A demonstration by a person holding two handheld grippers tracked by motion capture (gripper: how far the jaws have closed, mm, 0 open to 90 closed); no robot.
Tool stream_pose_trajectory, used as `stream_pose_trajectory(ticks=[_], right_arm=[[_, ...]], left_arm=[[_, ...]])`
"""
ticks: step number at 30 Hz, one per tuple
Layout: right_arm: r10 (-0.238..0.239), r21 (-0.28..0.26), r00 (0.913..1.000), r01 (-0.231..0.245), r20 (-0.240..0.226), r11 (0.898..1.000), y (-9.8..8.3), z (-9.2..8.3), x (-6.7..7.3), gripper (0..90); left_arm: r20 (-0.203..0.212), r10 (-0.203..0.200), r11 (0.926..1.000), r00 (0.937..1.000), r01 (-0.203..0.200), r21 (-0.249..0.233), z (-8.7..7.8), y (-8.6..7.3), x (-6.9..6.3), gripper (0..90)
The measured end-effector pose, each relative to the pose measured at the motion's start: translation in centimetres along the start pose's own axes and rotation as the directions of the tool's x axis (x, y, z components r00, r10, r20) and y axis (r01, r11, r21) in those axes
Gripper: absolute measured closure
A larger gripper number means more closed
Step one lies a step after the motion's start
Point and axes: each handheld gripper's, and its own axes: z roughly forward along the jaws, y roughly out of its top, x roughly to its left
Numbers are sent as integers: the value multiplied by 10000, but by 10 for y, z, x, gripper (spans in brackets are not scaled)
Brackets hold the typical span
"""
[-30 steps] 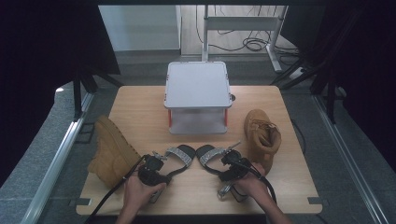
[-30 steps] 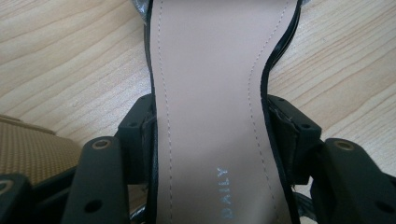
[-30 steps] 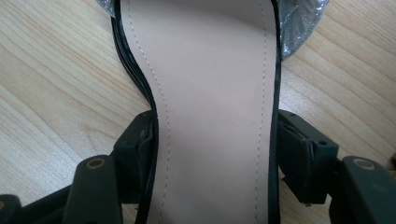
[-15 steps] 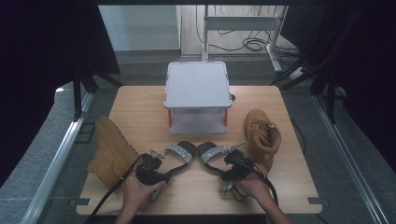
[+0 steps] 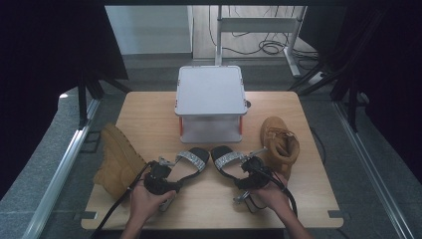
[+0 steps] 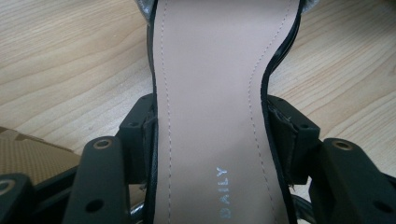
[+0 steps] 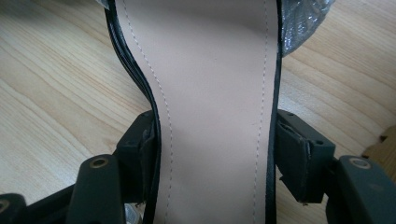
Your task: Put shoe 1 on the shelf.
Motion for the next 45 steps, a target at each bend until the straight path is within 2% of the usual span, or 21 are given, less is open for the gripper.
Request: stream_pose_trajectory(ticks=[11,19,26,32,39,45], right_arm=[[17,322,9994,-6,-348,9995,4,3,-4,383],[67,236,9993,-58,-378,9997,9,-3,-6,388],[67,268,9989,-55,-471,9996,12,-3,-8,392],[34,593,9995,-15,-315,9982,11,5,-5,391],[103,810,9997,-122,238,9966,8,11,-7,395],[-8,1090,9988,-46,499,9940,8,17,-5,401]], left_arm=[[106,-44,10000,9999,45,-86,-2,4,0,417],[152,-134,9992,9998,140,-382,-7,12,0,417],[177,-36,9995,9998,41,-311,-6,13,0,417],[-17,31,10000,10000,-31,-48,-2,12,-1,417],[-410,82,9995,9991,-70,306,4,11,-1,417],[-325,84,9995,9994,-74,305,5,10,-2,417]])
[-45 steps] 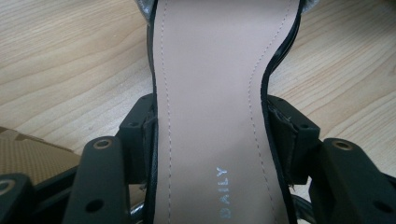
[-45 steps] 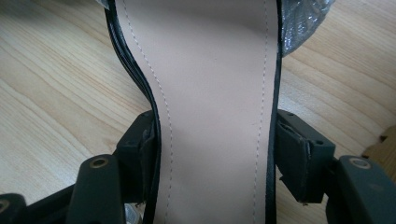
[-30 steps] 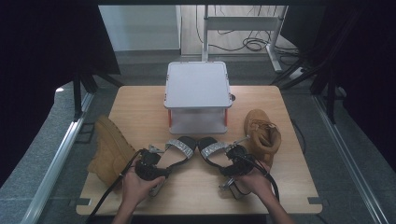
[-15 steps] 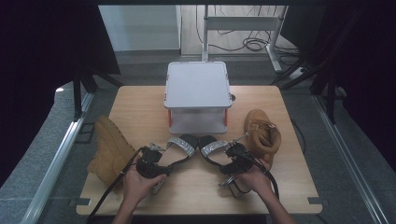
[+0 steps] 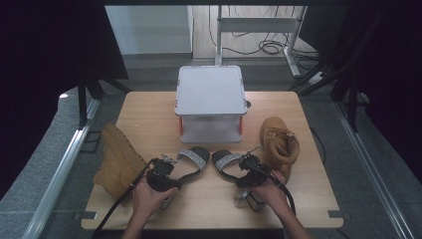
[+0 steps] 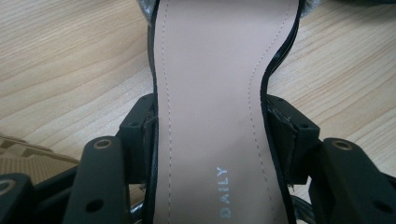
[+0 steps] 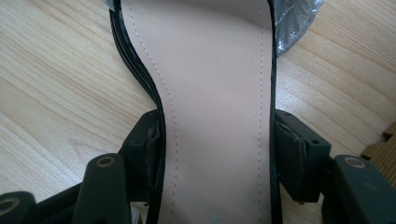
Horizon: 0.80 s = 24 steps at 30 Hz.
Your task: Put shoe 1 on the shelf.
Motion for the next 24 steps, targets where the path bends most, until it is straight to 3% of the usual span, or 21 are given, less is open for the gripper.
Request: stream_pose_trajectory(ticks=[5,7,9,16,17,20,24], right_arm=[[-34,-63,9996,32,-268,10000,-2,-8,3,316],[-470,170,9986,466,233,9988,-5,-13,8,326],[-544,402,9984,536,177,9978,-6,-12,9,320],[-216,898,9993,241,-291,9957,-7,1,6,339],[-331,848,9992,348,-206,9958,-7,2,7,366],[-85,728,9998,98,-177,9973,-6,0,4,416],[16,466,9994,0,-347,9989,-9,-2,0,420]], left_arm=[[2,-23,10000,10000,23,-73,-2,0,1,417],[23,-68,9999,10000,69,-155,-2,0,2,417],[29,-78,9998,10000,79,-166,-3,0,1,417],[67,-93,9998,9999,94,-189,-2,0,1,417],[61,-102,9997,9999,103,-203,-2,0,2,417],[45,-138,9996,9999,139,-240,-3,1,3,417],[68,-212,9993,9998,214,-296,-3,2,4,417]])
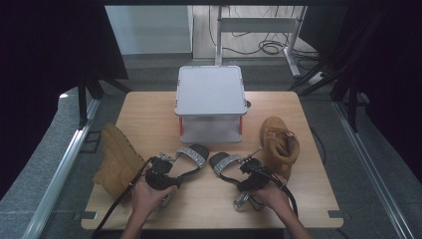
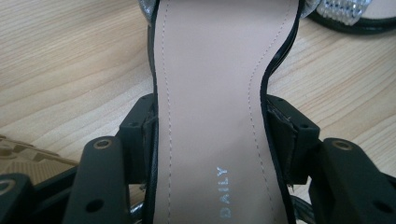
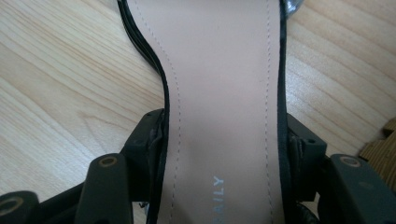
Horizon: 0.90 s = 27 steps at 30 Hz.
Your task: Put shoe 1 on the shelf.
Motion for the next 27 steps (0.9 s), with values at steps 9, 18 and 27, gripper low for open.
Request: stream_pose_trajectory(ticks=[9,18,27], right_arm=[[174,-804,9997,-160,165,9966,3,-19,7,422],[646,-1594,9978,-609,178,9853,10,-25,8,422],[1249,-2137,9914,-1136,402,9703,20,-25,8,423]], left_arm=[[27,-147,9992,9999,148,-384,-9,9,0,417],[-3,-310,9975,9995,309,-628,-10,22,1,417],[-109,-603,9948,9981,593,-823,-5,33,4,417]])
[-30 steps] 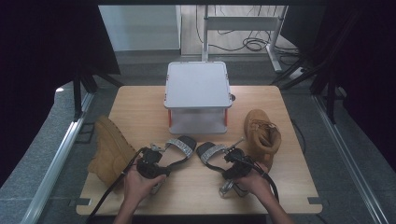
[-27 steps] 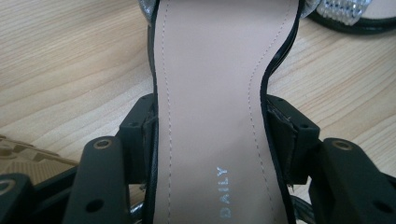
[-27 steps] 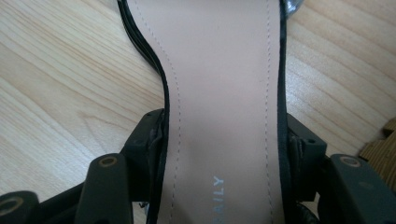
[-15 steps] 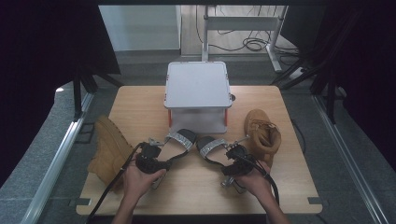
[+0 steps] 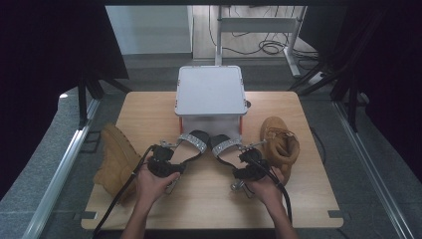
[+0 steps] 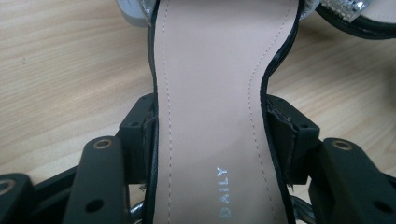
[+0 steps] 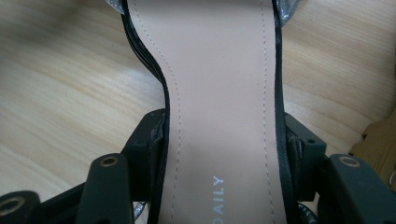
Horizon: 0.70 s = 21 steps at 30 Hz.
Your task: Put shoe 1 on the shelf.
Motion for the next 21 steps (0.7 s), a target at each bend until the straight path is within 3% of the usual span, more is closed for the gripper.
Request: stream_pose_trajectory(ticks=[5,11,16,21], right_arm=[[220,-216,9998,-219,25,9995,4,5,5,423],[800,-580,9954,-769,524,9954,15,10,7,424],[1098,-562,9887,-1045,1021,9929,20,20,7,424],[1339,-684,9868,-1279,915,9894,25,25,4,424]], left_arm=[[-20,-255,9997,9997,255,10,6,4,4,417],[-223,-535,9982,9983,529,-268,11,8,6,417],[-204,-667,9970,9976,658,-417,18,15,1,418],[-58,-861,9955,9963,859,-399,26,20,-1,418]])
